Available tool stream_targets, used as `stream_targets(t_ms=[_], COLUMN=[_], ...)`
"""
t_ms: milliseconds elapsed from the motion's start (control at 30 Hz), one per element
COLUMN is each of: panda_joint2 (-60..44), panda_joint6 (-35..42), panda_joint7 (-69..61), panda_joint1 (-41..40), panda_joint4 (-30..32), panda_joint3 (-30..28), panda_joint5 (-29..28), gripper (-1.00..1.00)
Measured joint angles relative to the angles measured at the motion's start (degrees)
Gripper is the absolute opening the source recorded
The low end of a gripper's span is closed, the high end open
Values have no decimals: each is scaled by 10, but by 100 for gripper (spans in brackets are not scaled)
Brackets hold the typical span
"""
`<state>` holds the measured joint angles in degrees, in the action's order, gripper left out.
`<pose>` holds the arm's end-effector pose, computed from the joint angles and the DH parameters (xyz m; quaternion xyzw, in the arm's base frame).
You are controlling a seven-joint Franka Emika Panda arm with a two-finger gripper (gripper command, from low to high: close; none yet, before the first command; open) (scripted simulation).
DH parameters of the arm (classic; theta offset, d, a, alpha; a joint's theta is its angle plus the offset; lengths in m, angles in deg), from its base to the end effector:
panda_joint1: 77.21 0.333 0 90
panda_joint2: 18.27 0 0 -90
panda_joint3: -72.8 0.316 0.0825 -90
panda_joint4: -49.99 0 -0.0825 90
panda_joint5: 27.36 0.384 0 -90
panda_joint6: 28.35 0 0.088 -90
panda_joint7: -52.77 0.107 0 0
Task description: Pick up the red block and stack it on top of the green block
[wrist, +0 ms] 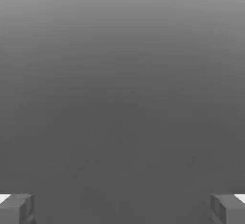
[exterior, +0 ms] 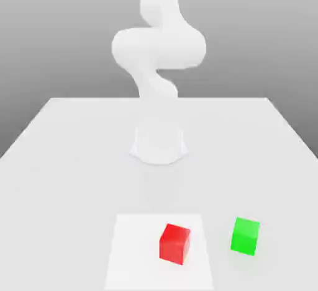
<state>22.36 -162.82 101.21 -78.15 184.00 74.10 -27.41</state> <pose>0.3817 0.0052 0.6634 -0.8553 0.3813 -0.3229 0.1374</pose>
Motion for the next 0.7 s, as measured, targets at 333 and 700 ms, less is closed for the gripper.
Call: stream_targets(t_ms=[333, 700], panda_joint2=[-211, -440], panda_joint6=[-109, -228], panda_joint7=[111, 228], panda_joint1=[-29, -28], panda_joint4=[90, 185], panda_joint3=[46, 65], panda_joint5=[-10, -19], gripper=[0, 0])
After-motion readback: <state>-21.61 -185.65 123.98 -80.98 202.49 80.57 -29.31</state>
